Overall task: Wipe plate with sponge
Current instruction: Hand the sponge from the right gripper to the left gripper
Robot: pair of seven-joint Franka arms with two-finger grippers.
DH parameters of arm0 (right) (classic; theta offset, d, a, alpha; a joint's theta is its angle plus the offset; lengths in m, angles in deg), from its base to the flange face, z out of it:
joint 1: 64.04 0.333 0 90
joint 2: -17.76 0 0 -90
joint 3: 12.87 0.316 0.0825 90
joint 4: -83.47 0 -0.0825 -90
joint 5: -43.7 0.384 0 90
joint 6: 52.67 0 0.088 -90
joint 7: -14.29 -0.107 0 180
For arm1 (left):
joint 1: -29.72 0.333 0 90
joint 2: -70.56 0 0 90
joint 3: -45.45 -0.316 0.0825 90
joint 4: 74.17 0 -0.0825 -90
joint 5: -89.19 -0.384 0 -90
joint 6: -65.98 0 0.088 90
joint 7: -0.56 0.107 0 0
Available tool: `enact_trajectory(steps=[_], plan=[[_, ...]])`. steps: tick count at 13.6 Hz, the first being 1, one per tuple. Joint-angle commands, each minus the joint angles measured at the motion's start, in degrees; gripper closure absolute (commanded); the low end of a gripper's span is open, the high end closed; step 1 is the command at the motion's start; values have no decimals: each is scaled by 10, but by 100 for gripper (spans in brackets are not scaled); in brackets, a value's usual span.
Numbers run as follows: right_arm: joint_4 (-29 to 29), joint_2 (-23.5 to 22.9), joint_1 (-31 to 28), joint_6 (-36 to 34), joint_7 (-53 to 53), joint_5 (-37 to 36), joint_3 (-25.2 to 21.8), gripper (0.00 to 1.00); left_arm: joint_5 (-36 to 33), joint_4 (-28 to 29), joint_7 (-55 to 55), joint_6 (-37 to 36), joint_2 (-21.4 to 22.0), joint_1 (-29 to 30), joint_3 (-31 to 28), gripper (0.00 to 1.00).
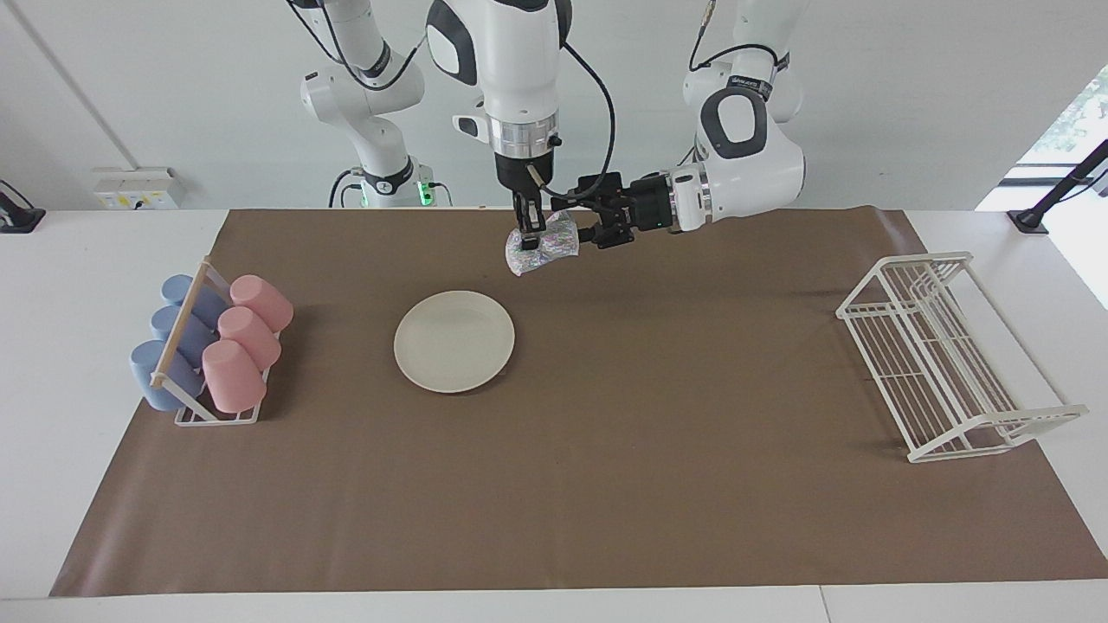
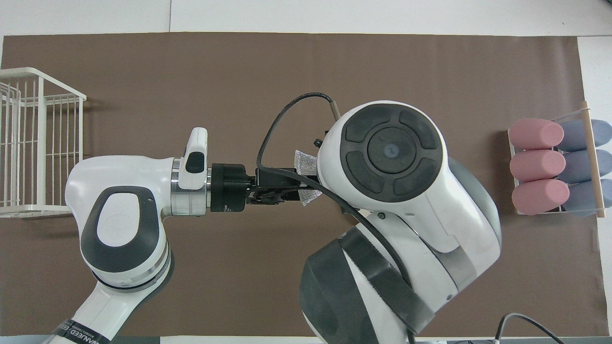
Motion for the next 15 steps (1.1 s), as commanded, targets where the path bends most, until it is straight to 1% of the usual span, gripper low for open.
enact_trajectory(steps=[1, 3, 4, 5, 11, 12, 13, 14, 15], plan=[[1, -1, -5, -3, -10, -13, 6, 100, 13, 10, 15, 10, 5, -9, -8, 18], [1, -1, -5, -3, -10, -13, 6, 100, 13, 10, 14, 9, 5, -9, -8, 59], [1, -1, -5, -3, -10, -13, 6, 100, 13, 10, 14, 9, 5, -9, -8, 87], [1, -1, -5, -2, -10, -13, 6, 100, 13, 10, 11, 12, 5, -10, -7, 100], [3, -2, -10, 0, -7, -12, 6, 100, 12, 12, -14, 12, 7, -15, -9, 100], [3, -2, -10, -1, -1, -12, 6, 98, 12, 12, -15, 12, 6, -15, -9, 100], [2, -1, -11, -6, 13, -12, 6, 56, 12, 12, -15, 10, 7, -14, -9, 100], [2, -1, -12, -5, 20, -11, 6, 1, 11, 13, -15, 9, 7, -13, -10, 100], [1, 5, -20, -6, 26, -10, 4, 0, 11, 13, -15, 7, 7, -11, -10, 100]])
